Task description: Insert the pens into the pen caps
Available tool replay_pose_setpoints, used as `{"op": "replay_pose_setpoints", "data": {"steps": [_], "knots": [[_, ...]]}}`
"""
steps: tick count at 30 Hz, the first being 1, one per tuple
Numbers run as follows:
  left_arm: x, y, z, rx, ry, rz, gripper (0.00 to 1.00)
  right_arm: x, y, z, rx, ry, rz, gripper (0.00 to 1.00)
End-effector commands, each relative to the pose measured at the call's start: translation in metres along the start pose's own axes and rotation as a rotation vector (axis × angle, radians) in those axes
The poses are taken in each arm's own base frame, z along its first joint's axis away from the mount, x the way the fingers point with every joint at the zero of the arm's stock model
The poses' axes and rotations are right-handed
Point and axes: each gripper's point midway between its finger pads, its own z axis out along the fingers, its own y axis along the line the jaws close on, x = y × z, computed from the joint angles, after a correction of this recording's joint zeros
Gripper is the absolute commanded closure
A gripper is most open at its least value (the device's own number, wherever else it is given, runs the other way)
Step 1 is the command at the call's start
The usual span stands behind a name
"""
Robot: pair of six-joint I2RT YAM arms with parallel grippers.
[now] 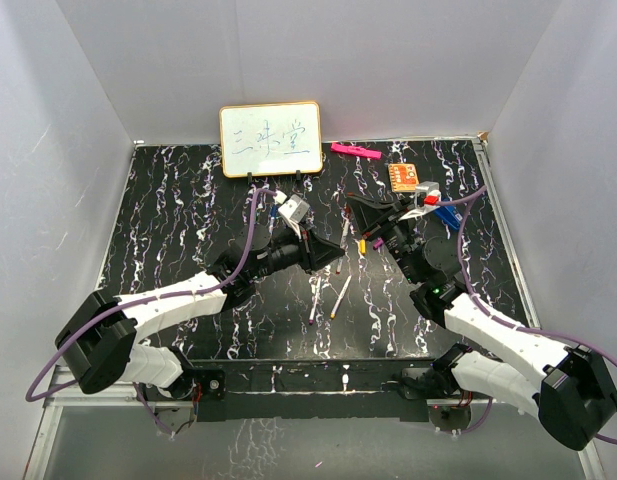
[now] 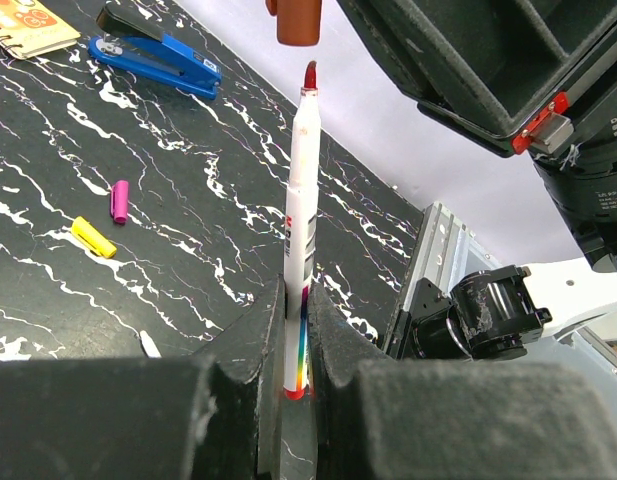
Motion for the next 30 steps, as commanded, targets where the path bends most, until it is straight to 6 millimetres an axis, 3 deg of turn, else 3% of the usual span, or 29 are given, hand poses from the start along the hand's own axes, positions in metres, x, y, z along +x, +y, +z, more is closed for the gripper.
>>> {"op": "replay_pose_setpoints", "data": {"steps": [1, 23, 30], "knots": [[-0.026, -0.014, 0.002, 0.036, -0.067, 0.028, 1.00, -0.017, 0.008, -0.001, -0.031, -0.062, 0.007, 1.00], [-0.032, -0.012, 0.001, 0.021, -0.098, 0.035, 1.00, -0.007, 0.010, -0.006, -0.041, -0.032, 0.045, 1.00], [-0.040, -0.013, 0.003, 0.021, -0.125, 0.040, 1.00, 0.005, 0.011, -0.009, -0.050, 0.000, 0.078, 1.00]]}}
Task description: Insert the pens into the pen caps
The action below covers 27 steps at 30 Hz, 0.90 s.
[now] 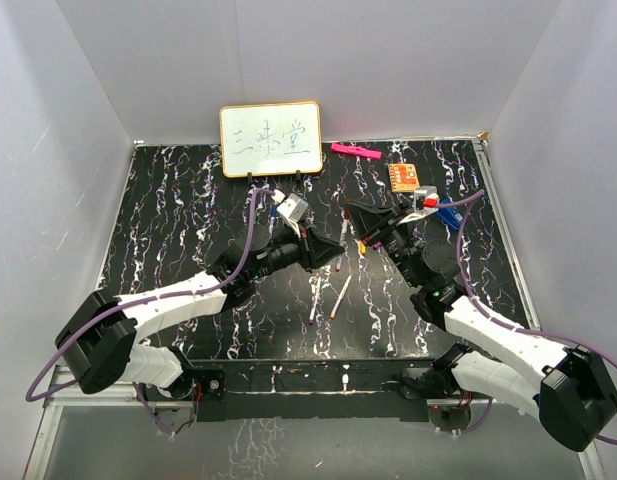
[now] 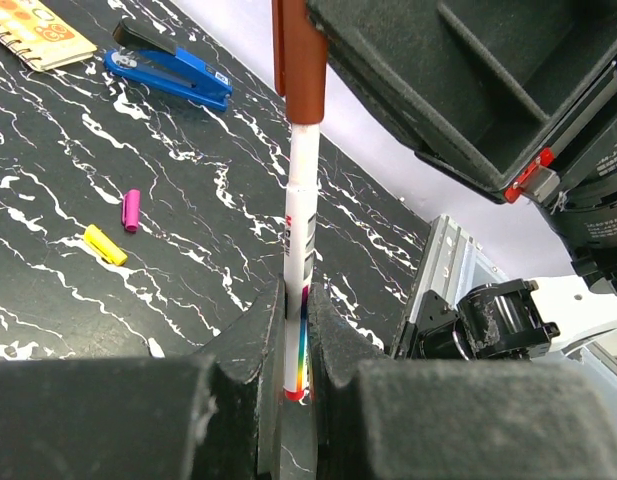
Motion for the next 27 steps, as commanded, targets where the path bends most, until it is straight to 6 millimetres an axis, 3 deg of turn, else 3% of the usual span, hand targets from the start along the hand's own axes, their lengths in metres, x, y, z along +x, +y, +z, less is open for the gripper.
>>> {"op": "replay_pose_setpoints", "data": {"steps": [1, 15, 27], "knots": [[-0.037, -0.017, 0.003, 0.042, -0.108, 0.038, 1.00, -0.006, 0.011, -0.002, -0.046, -0.028, 0.026, 1.00], [-0.077, -0.020, 0.010, 0.024, -0.249, 0.065, 1.00, 0.030, 0.014, -0.003, -0.066, 0.119, 0.035, 1.00], [-0.120, -0.023, 0.004, -0.031, -0.375, 0.145, 1.00, 0.073, -0.007, -0.005, 0.050, 0.297, -0.002, 1.00]]}}
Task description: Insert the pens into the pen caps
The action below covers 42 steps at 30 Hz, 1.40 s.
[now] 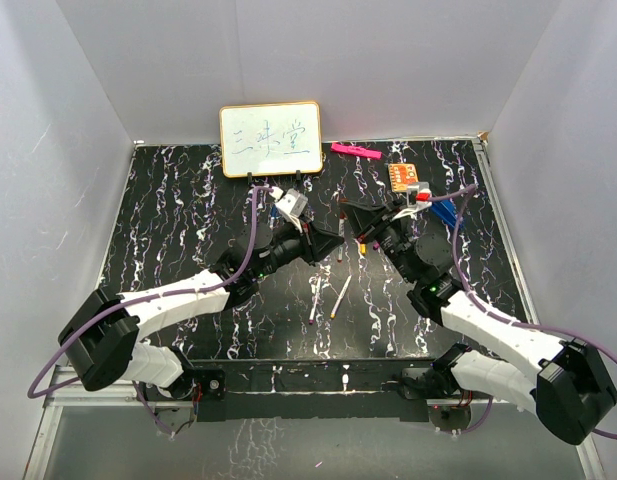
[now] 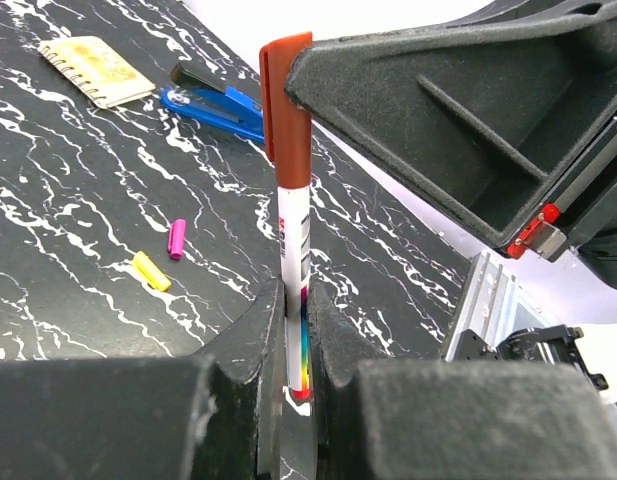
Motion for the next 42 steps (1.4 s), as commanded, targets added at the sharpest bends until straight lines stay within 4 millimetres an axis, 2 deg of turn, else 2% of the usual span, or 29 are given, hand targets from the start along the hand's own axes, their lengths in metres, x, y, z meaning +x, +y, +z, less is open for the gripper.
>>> {"op": "replay_pose_setpoints", "data": {"steps": [1, 9, 15, 22, 30, 33, 36, 40, 42], "knots": [[-0.104, -0.033, 0.000, 0.052, -0.311, 0.090, 1.00, 0.061, -0.008, -0.010, 0.038, 0.237, -0.027, 1.00], [-0.134, -0.038, -0.006, 0.049, -0.392, 0.145, 1.00, 0.100, -0.012, -0.022, 0.061, 0.361, -0.074, 1.00], [-0.156, -0.035, -0.014, 0.036, -0.451, 0.164, 1.00, 0.121, -0.014, -0.032, 0.063, 0.432, -0.091, 1.00], [-0.175, -0.025, -0.027, 0.015, -0.505, 0.155, 1.00, 0.137, -0.015, -0.040, 0.066, 0.484, -0.112, 1.00], [-0.184, -0.027, -0.033, 0.035, -0.526, 0.146, 1.00, 0.148, -0.020, -0.042, 0.080, 0.523, -0.158, 1.00], [-0.181, -0.024, -0.030, 0.030, -0.506, 0.145, 1.00, 0.147, -0.020, -0.040, 0.089, 0.515, -0.154, 1.00], [-0.168, -0.018, -0.024, 0.014, -0.455, 0.135, 1.00, 0.137, -0.021, -0.032, 0.121, 0.479, -0.151, 1.00], [-0.132, 0.001, -0.015, -0.034, -0.331, 0.103, 1.00, 0.109, -0.019, -0.011, 0.163, 0.389, -0.168, 1.00], [-0.111, 0.014, -0.013, -0.073, -0.278, 0.066, 1.00, 0.084, -0.015, 0.002, 0.191, 0.313, -0.176, 0.88]]}}
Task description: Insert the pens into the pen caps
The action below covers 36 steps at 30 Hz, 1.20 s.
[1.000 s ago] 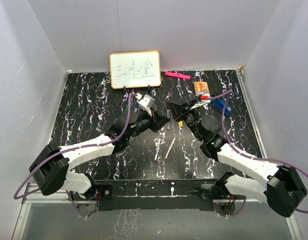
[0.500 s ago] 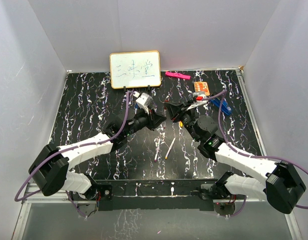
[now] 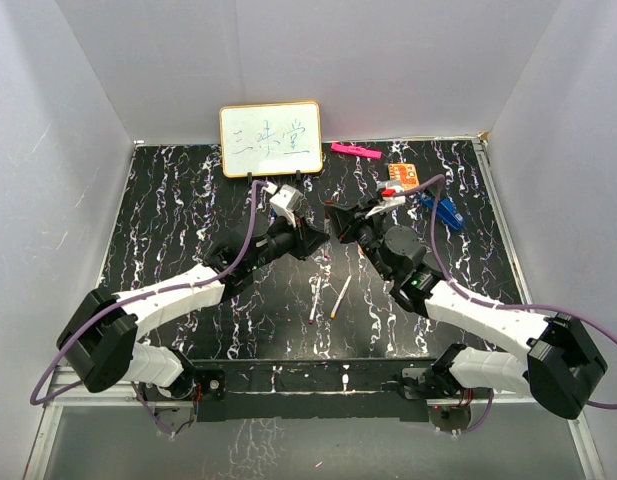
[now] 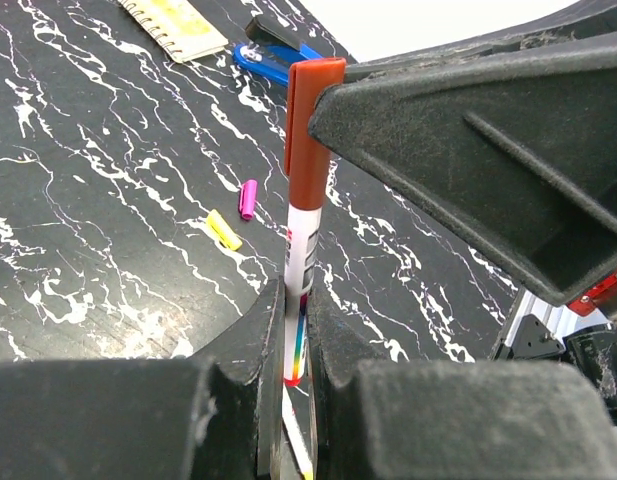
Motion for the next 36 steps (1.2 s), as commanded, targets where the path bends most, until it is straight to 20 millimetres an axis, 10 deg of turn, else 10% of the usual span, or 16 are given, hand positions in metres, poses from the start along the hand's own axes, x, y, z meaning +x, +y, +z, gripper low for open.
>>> {"op": "replay_pose_setpoints", "data": {"steps": [1, 12, 21, 36], "knots": [[-0.107, -0.020, -0.014, 0.027, -0.332, -0.001, 1.00, 0.036, -0.011, -0.006, 0.089, 0.171, -0.070, 0.83], [-0.027, 0.054, 0.004, -0.288, -0.055, -0.004, 1.00, -0.085, -0.012, -0.016, 0.205, -0.167, -0.024, 0.34], [0.006, 0.133, 0.021, -0.580, 0.180, 0.048, 1.00, -0.049, -0.061, -0.036, 0.470, -0.031, -0.028, 0.02], [0.065, 0.201, 0.036, -0.789, 0.530, 0.011, 1.00, -0.005, -0.092, -0.041, 0.620, 0.114, -0.025, 0.02]]}}
